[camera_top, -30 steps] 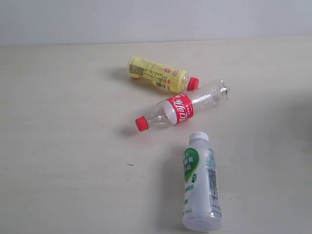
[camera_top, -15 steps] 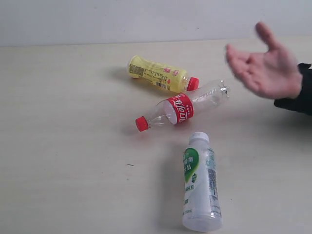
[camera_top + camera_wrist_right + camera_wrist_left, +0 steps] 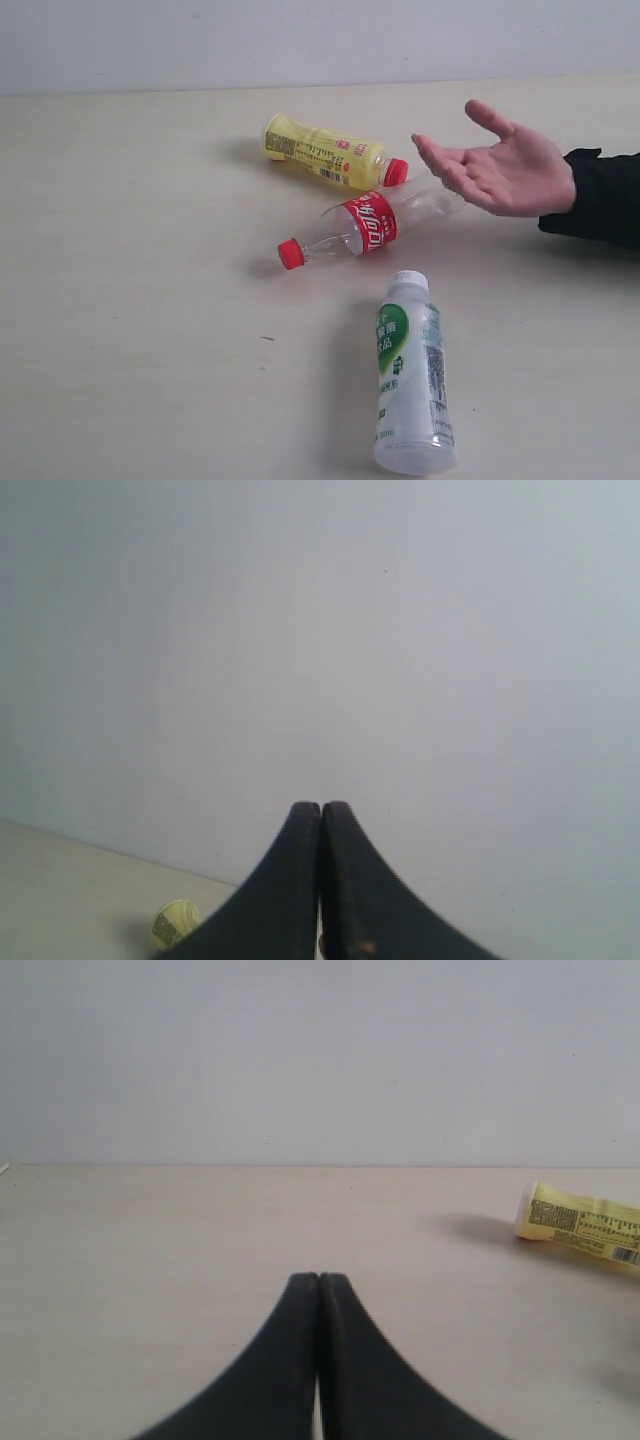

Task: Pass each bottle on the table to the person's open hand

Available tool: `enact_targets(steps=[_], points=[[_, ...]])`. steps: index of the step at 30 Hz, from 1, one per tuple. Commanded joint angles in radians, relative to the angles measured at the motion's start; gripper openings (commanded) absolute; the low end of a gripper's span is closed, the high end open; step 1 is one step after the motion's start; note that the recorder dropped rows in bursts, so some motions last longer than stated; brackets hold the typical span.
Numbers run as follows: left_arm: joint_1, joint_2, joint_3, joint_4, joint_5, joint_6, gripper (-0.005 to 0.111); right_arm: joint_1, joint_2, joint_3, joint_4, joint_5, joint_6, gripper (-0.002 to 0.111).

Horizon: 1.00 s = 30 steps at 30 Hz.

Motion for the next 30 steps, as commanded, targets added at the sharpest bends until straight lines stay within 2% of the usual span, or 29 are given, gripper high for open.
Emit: enact_targets(steps=[1,23,25,30], points=[[0.003,-0.007,0.003,-0.006,0.002,-0.003,0.0,-0.004,-0.003,0.006,-0.01,0.012,0.002,0.0],[0.003,-0.007,0.003,-0.006,0.002,-0.003,0.0,-0.004,-0.003,0.019,-0.005,0.03,0.002,0.0],[0.003,-0.007,0.003,-0.006,0.002,-0.003,0.0,-0.004,-0.003,0.036,-0.007,0.007,0.002,0.003],[0.003,-0.007,0.003,-0.006,0.002,-0.003,0.0,-0.004,-0.003,0.039,-0.005,0.02,0.002,0.023]])
